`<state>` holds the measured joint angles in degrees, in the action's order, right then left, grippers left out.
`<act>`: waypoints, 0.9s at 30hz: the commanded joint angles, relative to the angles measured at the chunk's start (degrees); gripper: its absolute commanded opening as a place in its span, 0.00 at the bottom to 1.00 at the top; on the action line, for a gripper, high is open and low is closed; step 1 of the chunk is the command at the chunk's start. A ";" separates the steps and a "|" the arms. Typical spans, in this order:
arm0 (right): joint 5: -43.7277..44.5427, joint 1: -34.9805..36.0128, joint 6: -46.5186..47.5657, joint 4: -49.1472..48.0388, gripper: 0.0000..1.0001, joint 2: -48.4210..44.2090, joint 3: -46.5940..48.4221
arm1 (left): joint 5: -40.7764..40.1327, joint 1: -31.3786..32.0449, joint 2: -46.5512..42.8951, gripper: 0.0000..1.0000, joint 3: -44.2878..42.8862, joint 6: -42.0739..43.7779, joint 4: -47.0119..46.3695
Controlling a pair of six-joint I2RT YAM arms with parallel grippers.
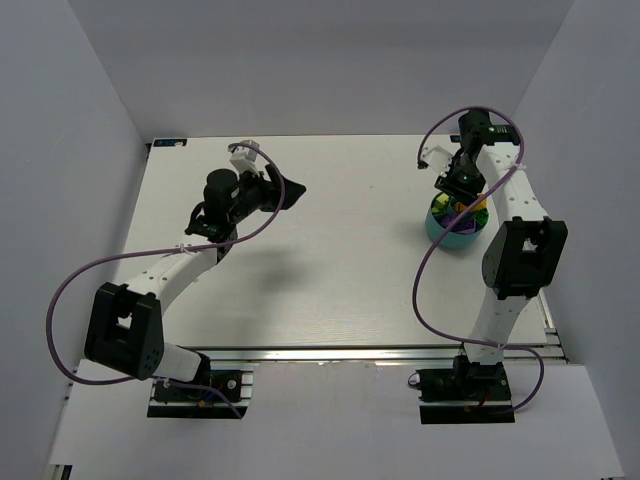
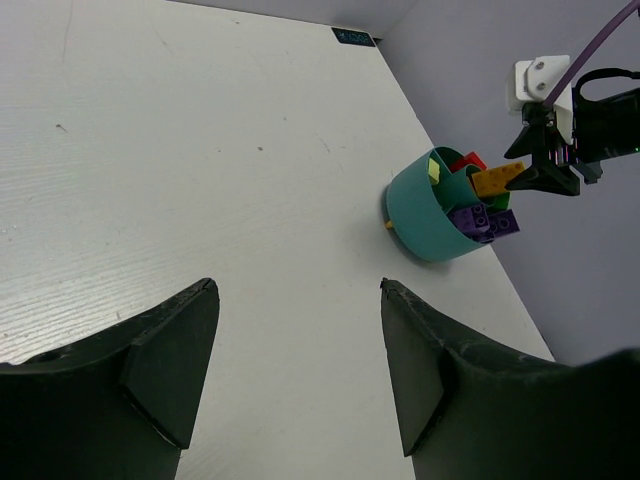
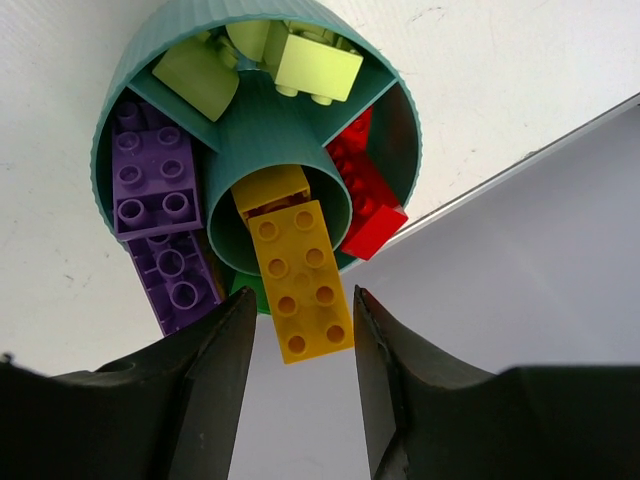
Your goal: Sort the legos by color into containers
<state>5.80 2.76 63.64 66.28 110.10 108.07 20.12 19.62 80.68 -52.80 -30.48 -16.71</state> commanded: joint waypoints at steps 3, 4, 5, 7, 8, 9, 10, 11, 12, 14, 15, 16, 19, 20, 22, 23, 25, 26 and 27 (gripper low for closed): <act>0.70 -0.04 1.40 0.25 0.49 -1.30 -0.14 | 0.10 -0.37 -2.90 0.75 1.03 0.25 -0.43; 0.70 -0.04 1.23 0.17 0.49 -1.30 -0.05 | 0.10 -0.37 -2.90 0.75 1.03 0.25 -0.43; 0.44 -0.04 1.14 0.08 0.49 -1.38 0.03 | 0.10 -0.37 -2.99 0.75 1.11 0.16 -0.43; -0.09 -0.04 1.05 -0.10 0.49 -1.56 0.82 | 0.01 -0.37 -3.16 0.75 1.12 0.25 -0.43; -0.87 -0.04 1.05 -0.36 0.50 -1.73 1.26 | 0.01 -0.37 -3.17 0.75 1.20 0.16 -0.34; -1.32 -0.04 0.70 -0.54 0.50 -1.91 1.87 | 0.01 -0.37 -3.25 0.75 1.29 0.24 -0.34; -2.89 -0.04 0.53 -0.54 0.50 -2.00 3.45 | -0.08 -0.37 -3.25 0.75 1.20 0.25 -0.34; -3.95 -0.04 0.18 -0.36 0.50 -2.17 4.42 | -0.08 -0.37 -3.34 0.75 1.20 0.25 -0.34; -5.00 -0.04 -0.70 0.25 0.51 -2.26 5.47 | -0.08 -0.46 -3.34 0.75 1.12 0.25 -0.34; -10.53 -0.04 -1.93 0.95 0.54 -2.61 8.45 | -0.26 -0.46 -3.43 0.76 0.77 0.25 0.10; -12.55 -0.04 -3.16 1.22 0.58 -2.79 9.34 | -0.52 -0.46 -3.52 0.76 0.68 0.25 0.27; -17.36 -0.04 -3.86 1.65 0.69 -3.05 10.13 | -0.95 -0.46 -3.78 0.76 0.42 0.33 0.45; -27.48 0.05 -10.36 -1.76 0.89 -5.68 10.06 | -2.28 -0.54 -4.66 0.98 -0.11 0.68 1.06; -30.47 0.05 -12.29 -3.34 0.89 -7.69 7.62 | -3.06 -0.63 -4.92 0.98 -0.29 0.77 1.41; -40.19 0.05 -20.95 -8.42 0.89 -10.42 3.05 | -3.86 -0.72 -5.53 0.98 -0.64 0.77 1.68; -44.26 0.05 -23.53 -14.28 0.89 -13.57 0.15 | -4.73 -0.89 -6.06 0.98 -0.99 0.77 2.64; -53.30 0.22 -30.63 -22.64 0.89 -16.75 -10.12 | -5.26 -0.98 -6.33 0.98 -2.13 0.95 3.87; -55.00 0.48 -39.55 -30.26 0.89 -18.77 -12.95 | -5.44 -1.07 -6.50 0.98 -2.48 0.95 4.83; -55.80 1.36 -43.30 -32.33 0.89 -18.96 -15.67 | -5.62 -1.07 -6.59 0.98 -2.75 1.04 5.19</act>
<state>-35.57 2.96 38.50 49.45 93.67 98.35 16.45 19.00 76.69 -52.73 -30.20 -13.85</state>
